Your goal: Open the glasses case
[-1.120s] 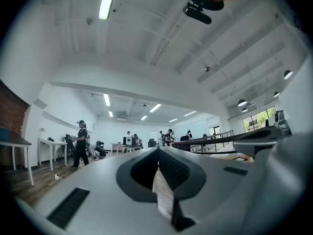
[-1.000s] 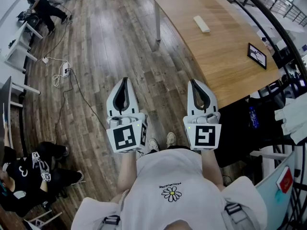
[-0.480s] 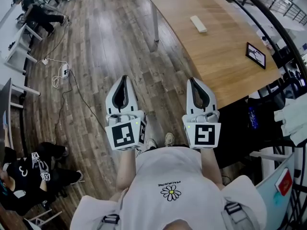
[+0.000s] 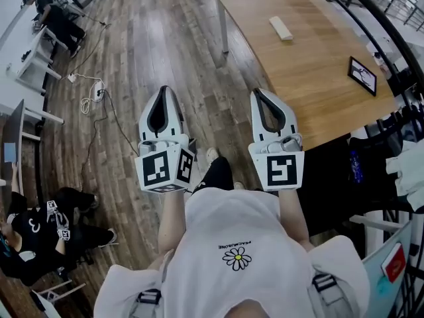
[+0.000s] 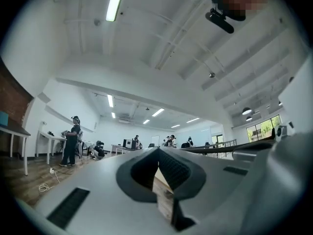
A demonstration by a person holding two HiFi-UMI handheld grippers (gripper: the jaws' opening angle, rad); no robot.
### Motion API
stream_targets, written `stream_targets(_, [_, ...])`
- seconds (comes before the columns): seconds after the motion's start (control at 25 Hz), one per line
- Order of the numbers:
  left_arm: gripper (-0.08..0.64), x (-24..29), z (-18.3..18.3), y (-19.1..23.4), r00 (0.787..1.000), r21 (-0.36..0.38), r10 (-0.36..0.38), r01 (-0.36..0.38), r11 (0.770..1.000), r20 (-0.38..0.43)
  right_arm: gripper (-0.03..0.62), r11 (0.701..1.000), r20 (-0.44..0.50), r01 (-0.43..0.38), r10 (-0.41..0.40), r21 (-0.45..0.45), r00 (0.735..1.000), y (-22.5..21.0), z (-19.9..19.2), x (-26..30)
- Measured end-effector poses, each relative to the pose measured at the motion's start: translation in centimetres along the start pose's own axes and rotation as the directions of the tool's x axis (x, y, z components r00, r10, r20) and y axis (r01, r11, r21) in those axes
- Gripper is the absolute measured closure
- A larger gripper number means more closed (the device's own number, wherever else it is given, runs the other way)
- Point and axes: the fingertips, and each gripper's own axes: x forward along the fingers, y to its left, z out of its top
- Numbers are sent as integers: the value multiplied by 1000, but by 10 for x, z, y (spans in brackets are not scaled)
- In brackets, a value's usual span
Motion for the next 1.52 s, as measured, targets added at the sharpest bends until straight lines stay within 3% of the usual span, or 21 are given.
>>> stream_targets(0.2, [545, 43, -7, 23, 999, 0, 13, -13, 1000, 38, 586, 999, 61, -53, 53, 5, 997, -5, 4, 43])
stream_targets(0.36, [545, 90, -12, 36, 998, -9, 8, -8, 1000, 55, 586, 991, 26, -79, 82, -105, 996, -9, -8, 81])
stream_targets(0.56, [544, 154, -18, 48, 998, -2, -39, 39, 999, 59, 586, 997, -6, -40, 40, -71, 999, -24, -28, 135])
stream_targets(0.8, [545, 255, -29, 66, 993, -16, -106, 107, 994, 53, 586, 990, -36, -32, 27, -139, 999, -49, -44, 228])
stream_targets(1.0, [544, 334, -18, 87, 983, 8, -168, 167, 986, 71, 586, 999, 45, 22, -20, -40, 999, -70, -26, 311])
stream_targets(1.08, [544, 366, -14, 95, 978, 0, -193, 194, 981, 82, 586, 998, 52, 50, -48, -42, 998, -80, -22, 342])
stream_targets(1.32, [544, 430, -18, 93, 971, -107, -225, 233, 966, 86, 586, 988, -52, 111, -118, -110, 992, -114, -47, 387])
stream_targets(1.44, [544, 455, -38, 72, 965, -125, -257, 262, 957, 51, 586, 986, -136, 108, -125, -125, 983, -137, -75, 396])
stream_targets(1.52, [544, 470, -48, 59, 964, -133, -265, 267, 954, 36, 586, 988, -137, 108, -123, -111, 983, -152, -85, 407])
